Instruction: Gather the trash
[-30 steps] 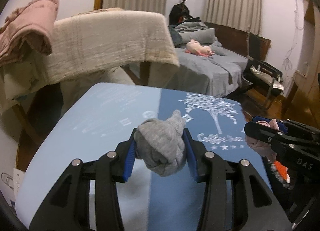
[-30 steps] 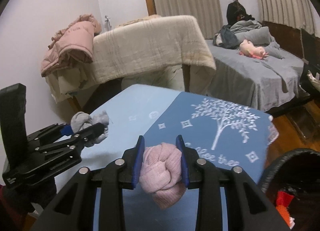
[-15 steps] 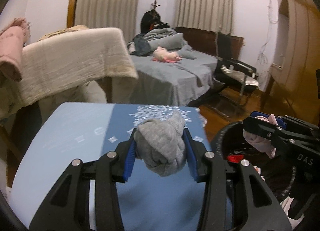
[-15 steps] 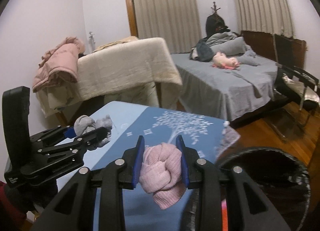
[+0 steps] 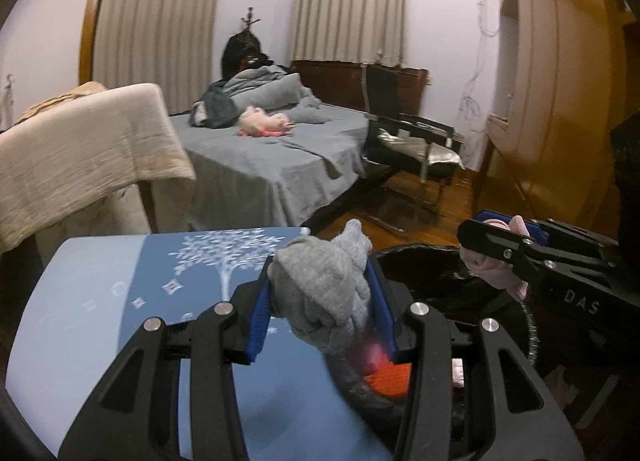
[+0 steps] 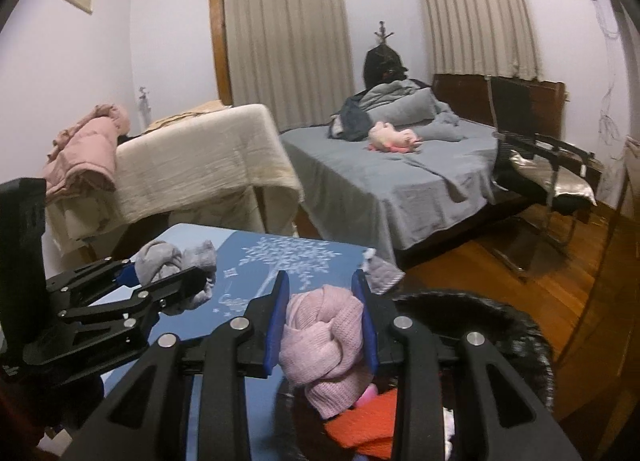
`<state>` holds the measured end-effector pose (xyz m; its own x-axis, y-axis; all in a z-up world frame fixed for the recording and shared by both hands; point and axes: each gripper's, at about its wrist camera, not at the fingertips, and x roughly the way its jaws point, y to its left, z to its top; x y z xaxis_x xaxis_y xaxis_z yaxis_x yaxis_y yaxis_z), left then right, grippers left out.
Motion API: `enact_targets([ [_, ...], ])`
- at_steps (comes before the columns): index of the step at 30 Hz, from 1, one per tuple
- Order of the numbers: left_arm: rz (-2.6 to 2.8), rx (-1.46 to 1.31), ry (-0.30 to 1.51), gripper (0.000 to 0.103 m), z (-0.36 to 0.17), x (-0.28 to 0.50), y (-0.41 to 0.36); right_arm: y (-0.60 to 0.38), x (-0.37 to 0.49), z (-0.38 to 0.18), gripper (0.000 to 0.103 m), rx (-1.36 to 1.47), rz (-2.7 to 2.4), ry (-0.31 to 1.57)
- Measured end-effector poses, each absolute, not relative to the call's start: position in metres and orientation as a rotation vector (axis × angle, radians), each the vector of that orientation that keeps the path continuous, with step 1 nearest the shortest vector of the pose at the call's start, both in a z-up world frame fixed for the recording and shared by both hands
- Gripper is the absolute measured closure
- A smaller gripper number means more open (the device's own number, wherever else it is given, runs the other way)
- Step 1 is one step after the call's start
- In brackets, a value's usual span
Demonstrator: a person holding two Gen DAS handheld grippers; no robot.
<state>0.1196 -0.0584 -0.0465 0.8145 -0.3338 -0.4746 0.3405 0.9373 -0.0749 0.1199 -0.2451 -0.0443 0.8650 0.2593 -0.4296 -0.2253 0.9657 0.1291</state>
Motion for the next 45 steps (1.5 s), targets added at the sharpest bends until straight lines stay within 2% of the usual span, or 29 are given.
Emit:
enact_targets([
  [14, -0.500, 0.062, 0.501, 0.061, -0.051, 0.118, -0.123, -0.303, 0.108, -0.050, 0.071, 0.108, 0.143, 0.457],
  [27, -0.591, 0.080, 0.553, 0.060, -0.081, 0.140, -0.165, -0.341, 0.117, -0.072, 0.071, 0.136, 0.072, 0.498],
  [29, -0.605, 0.077, 0.567, 0.057, -0.086, 0.146, -0.171, -0.347, 0.121, -0.074, 0.069, 0.139, 0.065, 0.506],
  [31, -0.618, 0.077, 0.582, 0.049, -0.091, 0.151, -0.175, -0.352, 0.123, -0.077, 0.068, 0.150, 0.051, 0.515],
  [34, -0.624, 0.074, 0.591, 0.036, -0.097, 0.154, -0.175, -0.361, 0.123, -0.079, 0.059, 0.167, 0.037, 0.510],
  [39, -0.578, 0.083, 0.589, 0.025, -0.099, 0.157, -0.163, -0.368, 0.122, -0.073, 0.040, 0.173, 0.013, 0.489],
  [41, -0.558, 0.087, 0.584, 0.017, -0.096, 0.156, -0.157, -0.367, 0.120, -0.071, 0.031, 0.171, 0.007, 0.482],
  [45, -0.511, 0.096, 0.579, 0.012, -0.091, 0.151, -0.139, -0.357, 0.115, -0.066, 0.015, 0.164, 0.009, 0.476],
])
